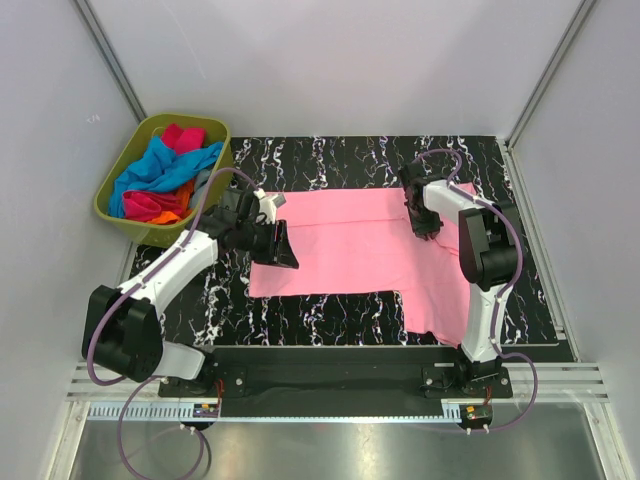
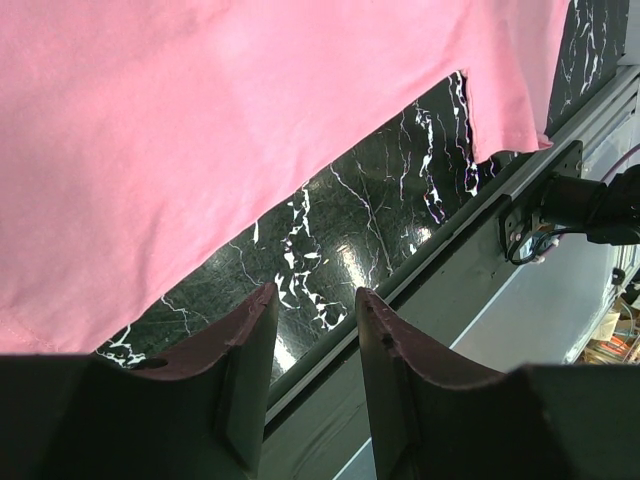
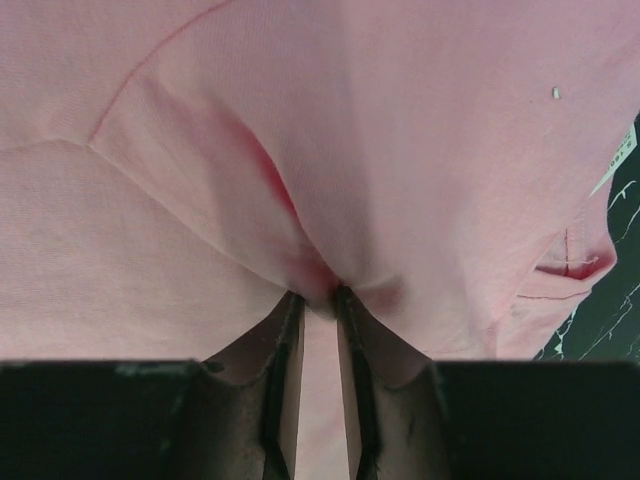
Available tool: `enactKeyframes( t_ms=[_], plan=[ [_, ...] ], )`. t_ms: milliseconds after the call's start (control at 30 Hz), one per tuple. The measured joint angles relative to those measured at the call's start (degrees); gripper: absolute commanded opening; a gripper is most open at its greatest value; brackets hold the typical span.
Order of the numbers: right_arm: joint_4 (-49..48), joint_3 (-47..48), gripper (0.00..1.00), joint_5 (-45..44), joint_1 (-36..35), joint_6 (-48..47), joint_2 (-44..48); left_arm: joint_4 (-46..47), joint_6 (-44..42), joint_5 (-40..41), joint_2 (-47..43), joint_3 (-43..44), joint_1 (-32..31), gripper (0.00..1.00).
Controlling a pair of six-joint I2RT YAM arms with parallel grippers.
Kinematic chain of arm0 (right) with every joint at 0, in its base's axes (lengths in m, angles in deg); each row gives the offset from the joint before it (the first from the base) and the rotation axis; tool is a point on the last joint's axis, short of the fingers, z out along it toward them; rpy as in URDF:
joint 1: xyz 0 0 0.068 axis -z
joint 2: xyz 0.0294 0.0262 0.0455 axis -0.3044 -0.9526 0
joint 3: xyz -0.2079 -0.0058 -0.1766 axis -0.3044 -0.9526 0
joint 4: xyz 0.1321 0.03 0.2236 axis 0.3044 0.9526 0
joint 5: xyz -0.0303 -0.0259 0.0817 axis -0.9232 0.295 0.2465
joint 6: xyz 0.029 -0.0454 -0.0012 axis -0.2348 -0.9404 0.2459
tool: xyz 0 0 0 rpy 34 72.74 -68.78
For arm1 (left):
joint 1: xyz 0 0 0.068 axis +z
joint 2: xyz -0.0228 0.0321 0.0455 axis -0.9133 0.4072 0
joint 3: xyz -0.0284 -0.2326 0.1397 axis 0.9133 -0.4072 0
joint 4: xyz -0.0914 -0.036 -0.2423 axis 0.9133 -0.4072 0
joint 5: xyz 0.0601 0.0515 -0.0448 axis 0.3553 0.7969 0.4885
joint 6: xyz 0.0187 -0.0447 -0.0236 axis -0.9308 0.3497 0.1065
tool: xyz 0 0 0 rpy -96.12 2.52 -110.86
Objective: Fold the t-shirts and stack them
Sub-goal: Fold the tshirt
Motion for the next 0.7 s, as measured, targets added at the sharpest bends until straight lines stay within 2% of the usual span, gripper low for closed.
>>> enactKeyframes(
  t_ms=[67, 233, 467, 700],
  plan=[
    [-0.2, -0.3, 0.23, 0.0, 0.0, 0.1, 0.1, 0.3, 0.0, -0.2, 0.0, 0.0, 0.1, 0.42],
    [-0.4, -0.6, 0.05, -0.5, 0.0, 0.3, 0.2, 0.5, 0.0, -0.7, 0.0, -0.2, 0.4, 0.42],
    [2.1, -0.1, 0.02, -1.7, 0.0, 1.1, 0.5, 0.8, 0.0, -1.1, 0.0, -0.6, 0.9, 0.42],
    [7.9, 2.0, 0.02, 1.7, -0.1, 3.4, 2.0, 1.3, 0.1, -1.6, 0.0, -1.2, 1.6, 0.42]
  ],
)
